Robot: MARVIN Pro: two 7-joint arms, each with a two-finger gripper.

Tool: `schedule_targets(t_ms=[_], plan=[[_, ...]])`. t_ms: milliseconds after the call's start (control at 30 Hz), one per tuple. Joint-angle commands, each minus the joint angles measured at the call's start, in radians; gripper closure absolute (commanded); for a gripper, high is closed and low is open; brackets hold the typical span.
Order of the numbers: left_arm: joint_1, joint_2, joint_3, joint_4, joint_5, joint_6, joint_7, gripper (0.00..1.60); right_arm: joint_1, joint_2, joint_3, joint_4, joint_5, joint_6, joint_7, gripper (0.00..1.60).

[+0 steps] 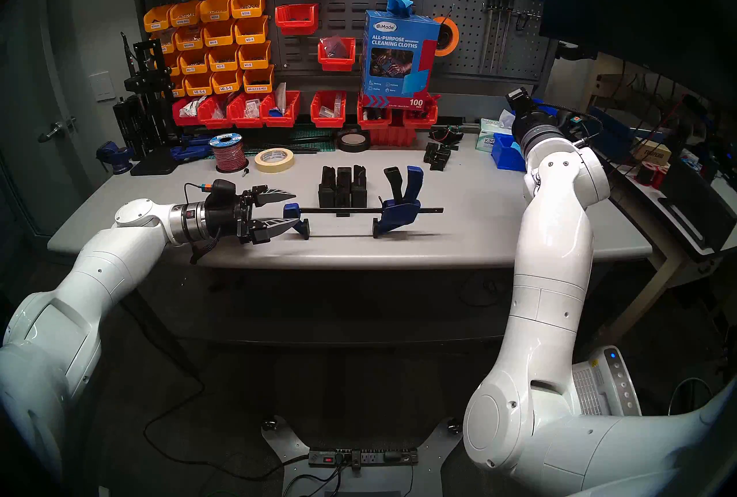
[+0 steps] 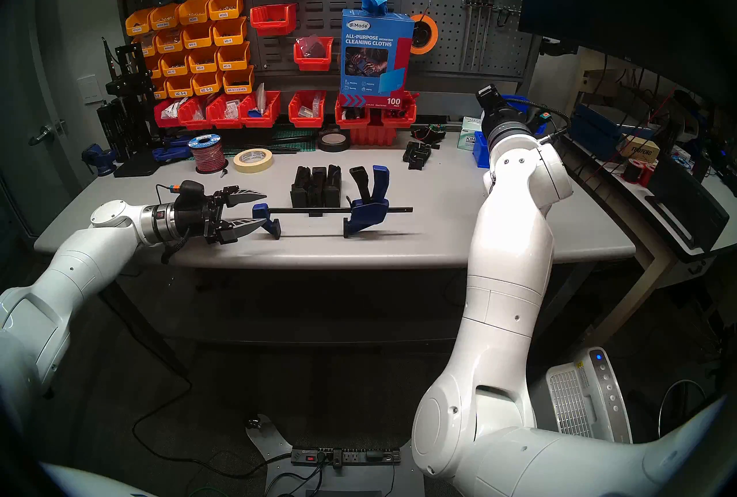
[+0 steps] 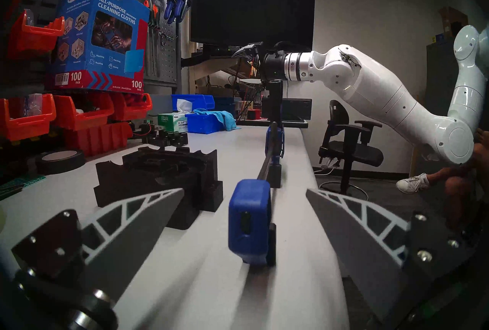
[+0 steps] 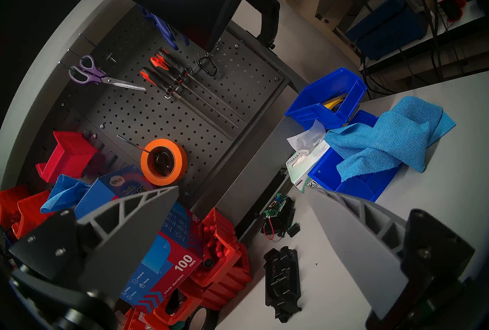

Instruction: Clamp the two 3D printed pieces together with the clamp

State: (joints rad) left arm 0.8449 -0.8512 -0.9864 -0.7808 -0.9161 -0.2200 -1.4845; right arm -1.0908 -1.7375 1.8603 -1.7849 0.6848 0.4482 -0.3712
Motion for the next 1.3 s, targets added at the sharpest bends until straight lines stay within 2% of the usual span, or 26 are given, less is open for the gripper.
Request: schedule_targets(t_ms=[0,467,767,1267], plan=[[-0.027,0.01,0.017,0.016,-0.016,-0.003,0.001,0.0,0.007,0.0,-0.002,-0.013,0.002,0.002,0.0,0.0],[-0.048,0.032,0.067,0.042,-0.041,-0.024,0.001,0.0,0.007,0.0,-0.002,-0.013,0.002,0.002,0.0,0.0],[-0.052,0.039,0.099,0.044,-0.094,-0.026,0.001,0.0,0.007,0.0,-0.002,-0.013,0.002,0.002,0.0,0.0],[-0.071,0.051,0.154,0.043,-0.166,0.007,0.001,0.0,0.007,0.0,-0.002,-0.013,0.001,0.002,0.0,0.0]])
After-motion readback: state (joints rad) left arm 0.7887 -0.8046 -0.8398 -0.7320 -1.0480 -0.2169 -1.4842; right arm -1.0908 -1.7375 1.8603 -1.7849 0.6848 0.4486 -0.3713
